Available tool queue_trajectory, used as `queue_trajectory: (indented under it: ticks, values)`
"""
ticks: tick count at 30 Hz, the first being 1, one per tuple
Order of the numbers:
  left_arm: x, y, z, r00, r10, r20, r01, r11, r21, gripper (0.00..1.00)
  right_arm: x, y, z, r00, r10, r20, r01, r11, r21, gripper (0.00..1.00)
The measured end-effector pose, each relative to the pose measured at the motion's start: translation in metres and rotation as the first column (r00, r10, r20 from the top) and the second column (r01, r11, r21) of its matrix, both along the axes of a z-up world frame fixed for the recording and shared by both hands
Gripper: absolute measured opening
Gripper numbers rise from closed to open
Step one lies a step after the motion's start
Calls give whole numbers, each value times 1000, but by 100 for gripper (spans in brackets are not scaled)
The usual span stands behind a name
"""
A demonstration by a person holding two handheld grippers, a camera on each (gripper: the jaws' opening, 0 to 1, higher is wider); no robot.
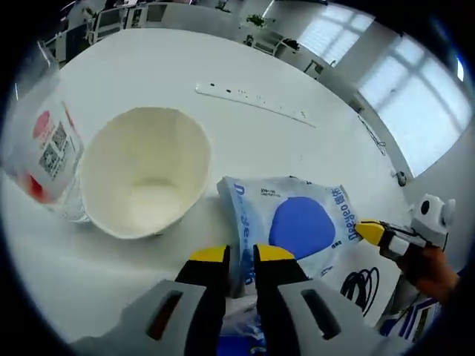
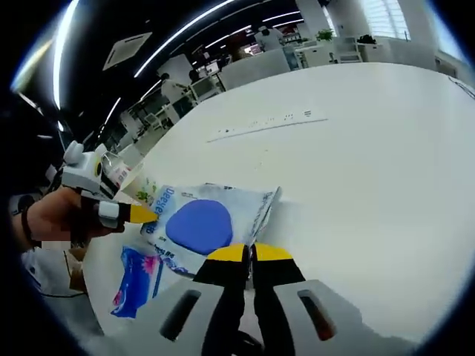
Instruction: Arrange the tabletop items into an orderly group along one side of the table until the central work area is clear of visible clutter.
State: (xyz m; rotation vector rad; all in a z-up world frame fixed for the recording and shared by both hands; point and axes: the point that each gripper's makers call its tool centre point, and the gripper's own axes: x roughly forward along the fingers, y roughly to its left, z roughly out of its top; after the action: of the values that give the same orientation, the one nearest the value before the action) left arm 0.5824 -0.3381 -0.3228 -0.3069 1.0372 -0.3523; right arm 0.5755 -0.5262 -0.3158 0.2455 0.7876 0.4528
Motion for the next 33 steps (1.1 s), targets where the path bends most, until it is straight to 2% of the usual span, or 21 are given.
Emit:
queue_trajectory:
  ticks: [4,6,9,11,17,21,23,27,33]
  values:
    - [-7,6,2,1000,-13,4,13,1000,-5,17,-3,-5,0,1000,0,8,0,1000,-6,2]
    - [-10,8,5,1000,-11,10,12,1000,-23,18,-4,-7,4,999,10,37,-10,1000,-13,5]
    - [-14,8,8,1000,-5,22,6,999,-52,17,-7,-9,4,999,17,36,-17,1000,-5,15]
    - [-18,8,8,1000,-10,30,12,999,-51,17,-11,-11,2,999,30,31,-29,999,-22,17]
    - [-29,11,2,999,-22,31,23,999,-42,17,-17,-12,-1,1000,20,9,-20,1000,-9,15]
    - [-32,12,-2,999,-35,35,36,999,-32,8,-15,-8,-4,1000,18,-3,-18,1000,1,7]
    - [-32,9,-3,999,-26,30,27,998,-50,4,-14,-6,-6,1000,10,-14,-10,1000,16,1]
    - [-29,8,-4,1000,25,11,-24,998,-62,1,-8,-3,-5,999,-26,-24,27,999,45,0]
    - [-17,12,-1,997,78,27,-76,995,-67,0,8,1,-2,997,-74,-29,76,994,84,0]
